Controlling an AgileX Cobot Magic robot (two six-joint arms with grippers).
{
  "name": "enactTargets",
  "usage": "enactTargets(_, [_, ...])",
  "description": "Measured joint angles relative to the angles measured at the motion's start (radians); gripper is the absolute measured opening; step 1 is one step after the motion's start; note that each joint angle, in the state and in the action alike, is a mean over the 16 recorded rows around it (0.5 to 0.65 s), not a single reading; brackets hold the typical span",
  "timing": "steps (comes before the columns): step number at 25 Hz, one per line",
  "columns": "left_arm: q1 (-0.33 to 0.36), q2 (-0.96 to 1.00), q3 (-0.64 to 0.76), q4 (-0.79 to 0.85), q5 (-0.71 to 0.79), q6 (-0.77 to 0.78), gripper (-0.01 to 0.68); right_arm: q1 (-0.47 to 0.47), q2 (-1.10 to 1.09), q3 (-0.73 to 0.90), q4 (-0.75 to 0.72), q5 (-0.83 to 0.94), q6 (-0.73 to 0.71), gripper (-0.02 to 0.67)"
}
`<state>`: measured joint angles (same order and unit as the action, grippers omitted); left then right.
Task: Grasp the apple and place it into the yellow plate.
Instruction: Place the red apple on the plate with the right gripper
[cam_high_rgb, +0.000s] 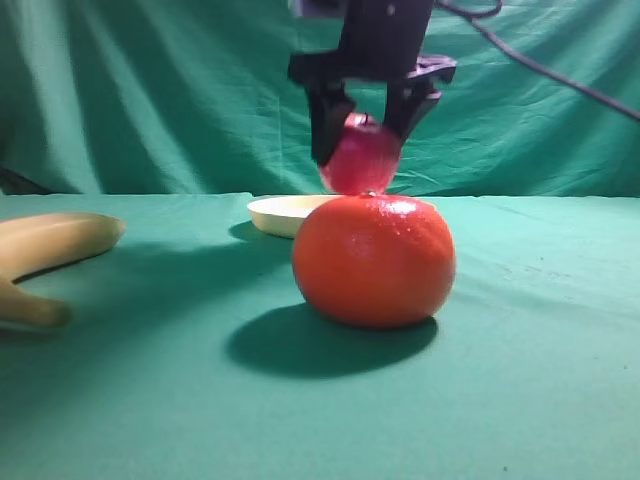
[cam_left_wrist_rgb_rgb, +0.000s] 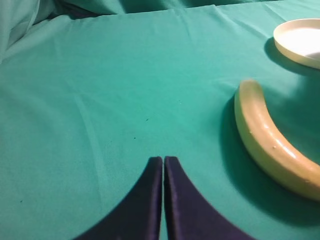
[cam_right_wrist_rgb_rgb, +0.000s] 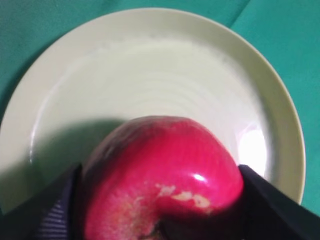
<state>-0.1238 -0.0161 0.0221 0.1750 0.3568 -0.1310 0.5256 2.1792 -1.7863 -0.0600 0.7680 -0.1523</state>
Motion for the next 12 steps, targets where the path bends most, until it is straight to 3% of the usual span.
enactTargets(12, [0.0,0.0,0.0,0.0,0.0,0.0,0.0,0.001,-0.025,-0.001,-0.003,-0.008,0.0,0.629])
